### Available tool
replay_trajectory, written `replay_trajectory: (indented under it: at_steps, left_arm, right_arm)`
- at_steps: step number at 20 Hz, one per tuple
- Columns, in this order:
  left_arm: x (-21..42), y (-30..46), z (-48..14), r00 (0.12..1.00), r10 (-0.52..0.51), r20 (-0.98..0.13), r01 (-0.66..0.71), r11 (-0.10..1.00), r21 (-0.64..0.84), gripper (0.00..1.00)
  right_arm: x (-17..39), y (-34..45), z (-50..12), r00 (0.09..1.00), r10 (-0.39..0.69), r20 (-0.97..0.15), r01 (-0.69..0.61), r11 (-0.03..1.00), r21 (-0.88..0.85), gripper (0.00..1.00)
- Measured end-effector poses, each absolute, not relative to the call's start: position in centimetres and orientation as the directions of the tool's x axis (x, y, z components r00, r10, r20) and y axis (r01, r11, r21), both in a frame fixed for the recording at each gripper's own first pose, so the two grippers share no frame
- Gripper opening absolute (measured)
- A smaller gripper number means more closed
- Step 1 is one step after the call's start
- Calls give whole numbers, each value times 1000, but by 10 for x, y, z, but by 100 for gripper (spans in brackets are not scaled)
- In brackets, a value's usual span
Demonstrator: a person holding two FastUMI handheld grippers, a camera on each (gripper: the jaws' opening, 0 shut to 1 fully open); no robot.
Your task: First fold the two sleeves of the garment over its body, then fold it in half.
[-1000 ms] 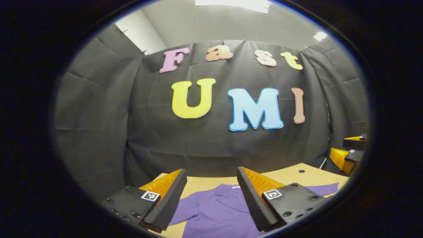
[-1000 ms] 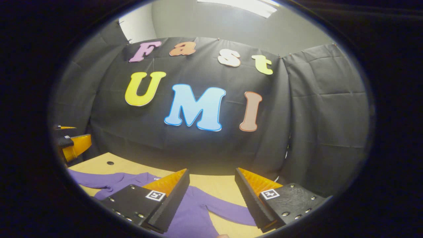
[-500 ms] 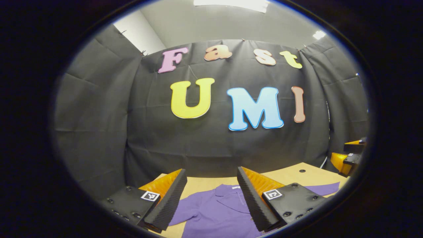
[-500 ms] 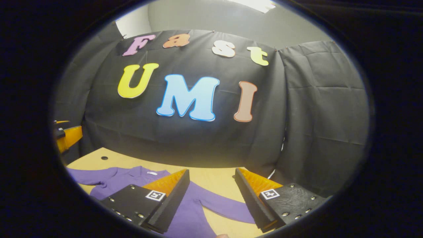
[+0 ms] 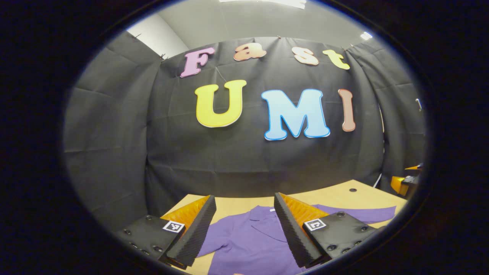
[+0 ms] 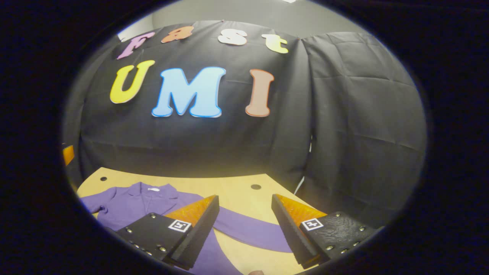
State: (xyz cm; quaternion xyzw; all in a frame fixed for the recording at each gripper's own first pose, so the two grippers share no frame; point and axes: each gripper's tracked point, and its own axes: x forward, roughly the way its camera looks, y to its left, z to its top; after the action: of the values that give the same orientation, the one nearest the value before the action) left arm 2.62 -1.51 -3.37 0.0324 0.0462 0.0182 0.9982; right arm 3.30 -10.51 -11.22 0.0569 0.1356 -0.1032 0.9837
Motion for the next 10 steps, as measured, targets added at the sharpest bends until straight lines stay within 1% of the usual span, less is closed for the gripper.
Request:
replay_trajectory:
  at_steps: [4,6,10]
  left_arm:
    - [23,-15,-30,994,65,-90,-57,994,88,97]
    - [20,-17,-24,994,67,-82,-60,994,89,97]
    - [16,-22,-25,994,73,-79,-67,995,79,97]
  right_arm:
    - [34,-156,-158,887,-271,-375,328,940,98,89]
    - [33,-174,-186,852,-288,-438,370,922,114,89]
    - [28,-207,-245,768,-318,-556,432,898,82,89]
